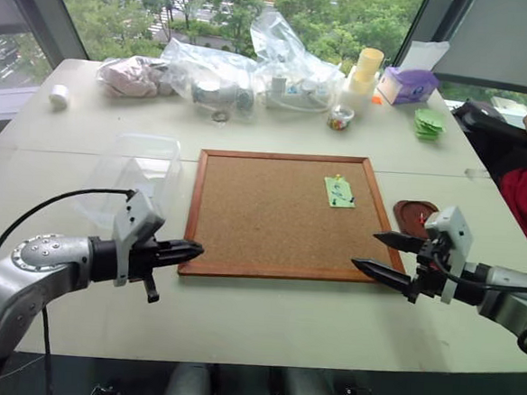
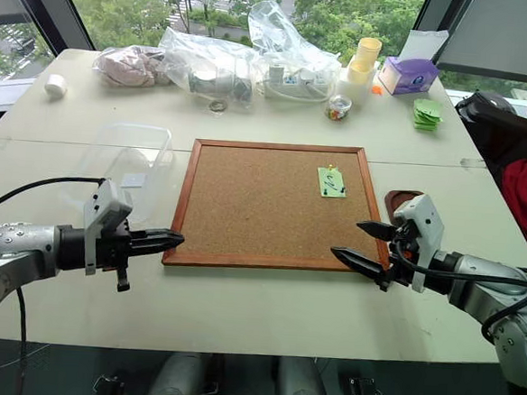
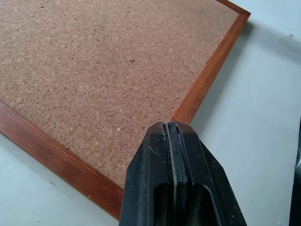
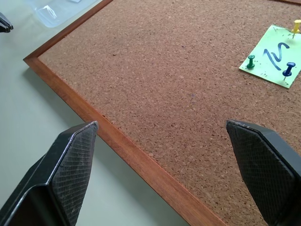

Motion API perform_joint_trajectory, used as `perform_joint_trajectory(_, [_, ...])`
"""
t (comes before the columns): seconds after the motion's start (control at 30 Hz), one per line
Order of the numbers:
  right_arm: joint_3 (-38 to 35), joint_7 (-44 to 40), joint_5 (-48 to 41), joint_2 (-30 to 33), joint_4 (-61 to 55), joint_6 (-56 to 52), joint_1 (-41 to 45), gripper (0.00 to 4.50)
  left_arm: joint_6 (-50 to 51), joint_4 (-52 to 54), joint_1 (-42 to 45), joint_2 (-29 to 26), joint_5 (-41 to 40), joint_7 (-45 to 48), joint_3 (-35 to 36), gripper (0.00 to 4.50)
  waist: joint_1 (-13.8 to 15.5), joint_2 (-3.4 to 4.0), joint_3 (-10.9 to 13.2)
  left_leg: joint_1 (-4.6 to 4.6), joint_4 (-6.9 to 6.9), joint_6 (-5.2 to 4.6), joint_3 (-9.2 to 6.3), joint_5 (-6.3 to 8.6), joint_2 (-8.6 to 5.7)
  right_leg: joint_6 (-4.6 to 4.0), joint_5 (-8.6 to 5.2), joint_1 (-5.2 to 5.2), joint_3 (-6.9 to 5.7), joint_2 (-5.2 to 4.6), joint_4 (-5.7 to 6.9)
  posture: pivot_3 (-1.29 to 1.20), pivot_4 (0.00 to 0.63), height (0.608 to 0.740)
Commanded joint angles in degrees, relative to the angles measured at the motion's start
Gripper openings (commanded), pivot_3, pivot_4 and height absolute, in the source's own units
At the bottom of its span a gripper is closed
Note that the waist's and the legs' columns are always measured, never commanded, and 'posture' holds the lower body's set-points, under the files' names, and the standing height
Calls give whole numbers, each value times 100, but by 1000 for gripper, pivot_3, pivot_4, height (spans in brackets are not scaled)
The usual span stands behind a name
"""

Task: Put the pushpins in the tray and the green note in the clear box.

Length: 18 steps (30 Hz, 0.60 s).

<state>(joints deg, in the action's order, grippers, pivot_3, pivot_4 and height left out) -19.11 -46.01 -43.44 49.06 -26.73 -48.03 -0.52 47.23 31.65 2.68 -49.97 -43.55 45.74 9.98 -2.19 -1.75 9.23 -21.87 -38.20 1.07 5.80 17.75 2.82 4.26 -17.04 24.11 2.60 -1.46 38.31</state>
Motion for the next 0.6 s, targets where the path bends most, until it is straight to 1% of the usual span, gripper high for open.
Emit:
perform_joint_trajectory(0.03, [-94, 100, 25, 14, -66, 117, 180, 4500, -181, -5, 204, 186, 83, -63, -113, 38, -4, 0, 0, -1, 0, 0, 1, 0, -1, 0, 0, 0, 1, 0, 0, 0, 150, 738])
perform_joint_trajectory(0.17, [-5, 209, 128, -33, -66, 163, 225, 4500, -166, 56, 417, 359, 120, -187, -221, 38, 13, 0, 0, -3, 0, 0, -1, 0, -1, 1, 0, 1, 0, 0, 0, 0, 150, 738])
perform_joint_trajectory(0.27, [74, 343, 201, -99, -73, 168, 298, 4500, -125, 39, 436, 383, 79, -193, -218, 38, 10, 0, 0, -5, 0, 0, -1, 0, 0, 2, 1, 2, 0, -1, 0, 0, 150, 738])
perform_joint_trajectory(0.4, [322, 578, 450, -131, -97, 157, 396, 4500, -287, -21, 423, 432, 325, -288, -279, 38, -9, 0, 0, -4, -1, 0, -1, 0, 1, 3, 2, 2, 0, -1, 0, 0, 150, 738])
perform_joint_trajectory(0.5, [375, 663, 431, -178, -114, 87, 455, 4500, -300, -61, 455, 413, 396, -219, -317, 38, 2, 0, 0, -4, -1, 1, -1, 0, 0, 3, 2, 2, 0, 0, 1, 0, 150, 738])
perform_joint_trajectory(0.6, [215, 839, 106, -329, -118, -193, 582, 4500, -315, -123, 518, 385, 475, -139, -384, 38, 11, 0, 0, -4, -2, 1, -1, 0, 0, 3, 2, 2, 0, -1, 1, 0, 150, 738])
